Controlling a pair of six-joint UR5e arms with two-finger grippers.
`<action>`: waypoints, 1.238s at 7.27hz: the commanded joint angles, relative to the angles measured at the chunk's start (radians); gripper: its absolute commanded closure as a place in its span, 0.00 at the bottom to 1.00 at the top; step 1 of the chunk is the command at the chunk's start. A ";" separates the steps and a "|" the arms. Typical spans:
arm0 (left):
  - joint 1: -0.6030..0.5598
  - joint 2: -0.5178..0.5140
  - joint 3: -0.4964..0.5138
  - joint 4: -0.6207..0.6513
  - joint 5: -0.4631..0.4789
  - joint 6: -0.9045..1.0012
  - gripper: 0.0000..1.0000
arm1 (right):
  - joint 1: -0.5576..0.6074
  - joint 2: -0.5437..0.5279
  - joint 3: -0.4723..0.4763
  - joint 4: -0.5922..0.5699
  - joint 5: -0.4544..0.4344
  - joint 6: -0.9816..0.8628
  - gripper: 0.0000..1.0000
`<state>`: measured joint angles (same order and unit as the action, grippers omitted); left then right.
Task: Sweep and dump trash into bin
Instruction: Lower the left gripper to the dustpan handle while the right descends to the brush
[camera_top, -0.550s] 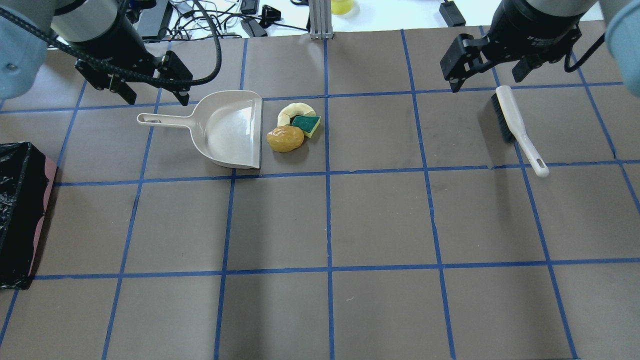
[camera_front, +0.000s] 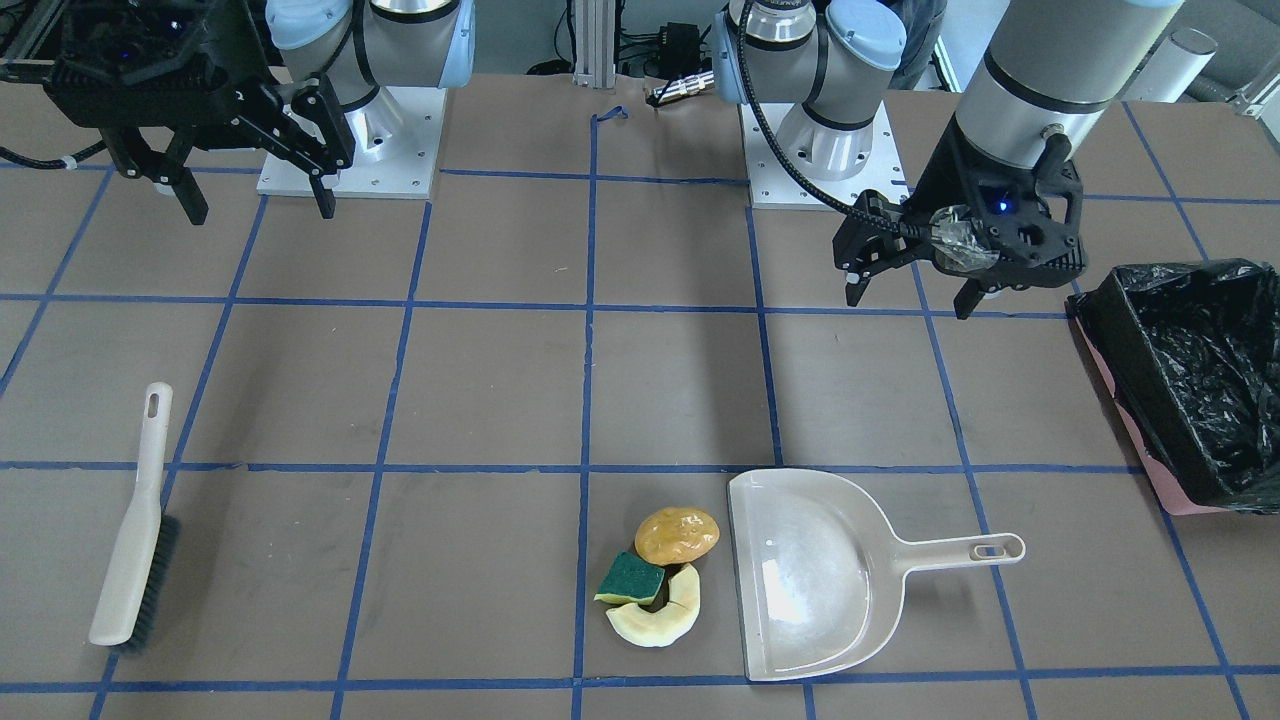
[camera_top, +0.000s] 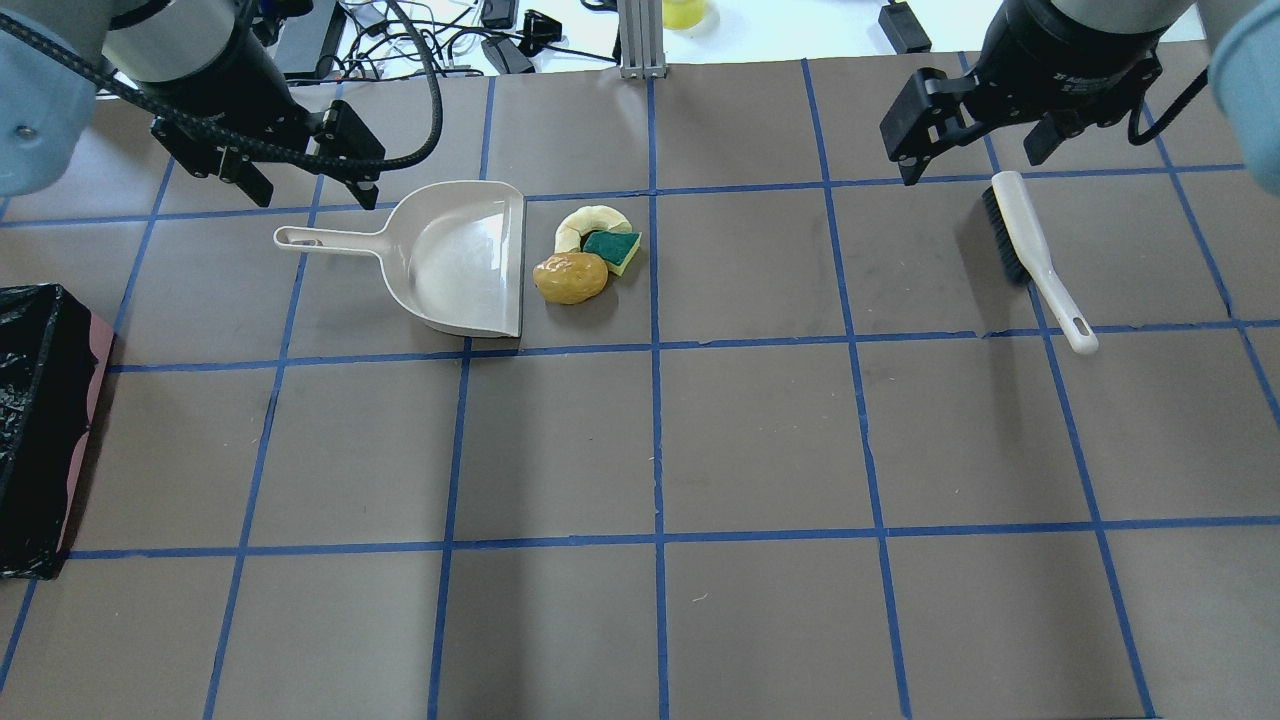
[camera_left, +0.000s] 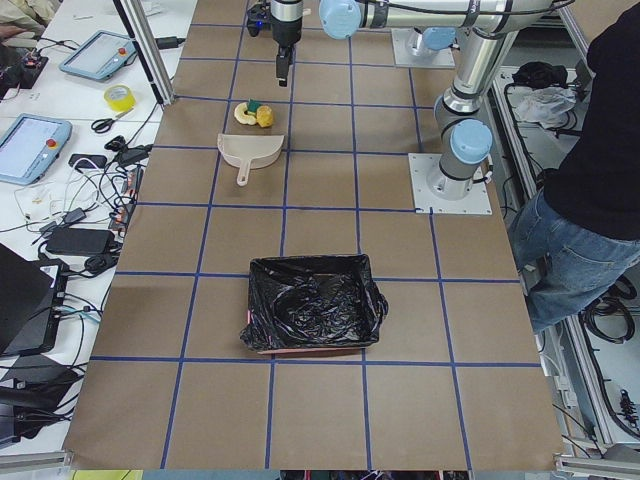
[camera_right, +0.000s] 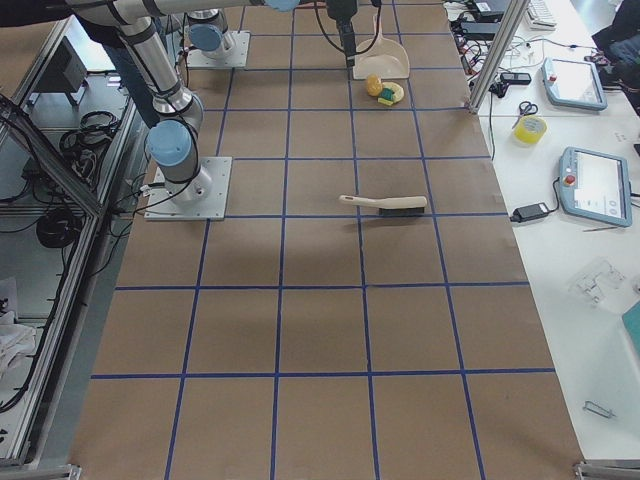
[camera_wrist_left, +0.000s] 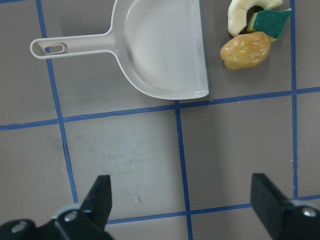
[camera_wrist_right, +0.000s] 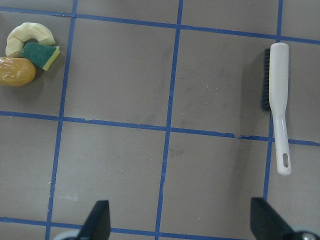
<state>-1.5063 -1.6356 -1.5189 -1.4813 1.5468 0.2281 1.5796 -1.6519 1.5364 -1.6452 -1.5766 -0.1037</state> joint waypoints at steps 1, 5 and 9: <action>0.043 -0.070 -0.013 0.084 0.001 0.287 0.00 | 0.000 0.012 0.040 0.025 0.004 -0.008 0.00; 0.191 -0.237 0.000 0.213 0.019 1.101 0.00 | -0.154 0.101 0.234 -0.131 0.000 -0.149 0.00; 0.235 -0.393 0.011 0.362 0.019 1.641 0.00 | -0.355 0.304 0.235 -0.360 -0.022 -0.431 0.02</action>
<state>-1.2821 -1.9793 -1.5141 -1.1324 1.5655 1.7323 1.2872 -1.4216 1.7716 -1.9207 -1.5935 -0.4356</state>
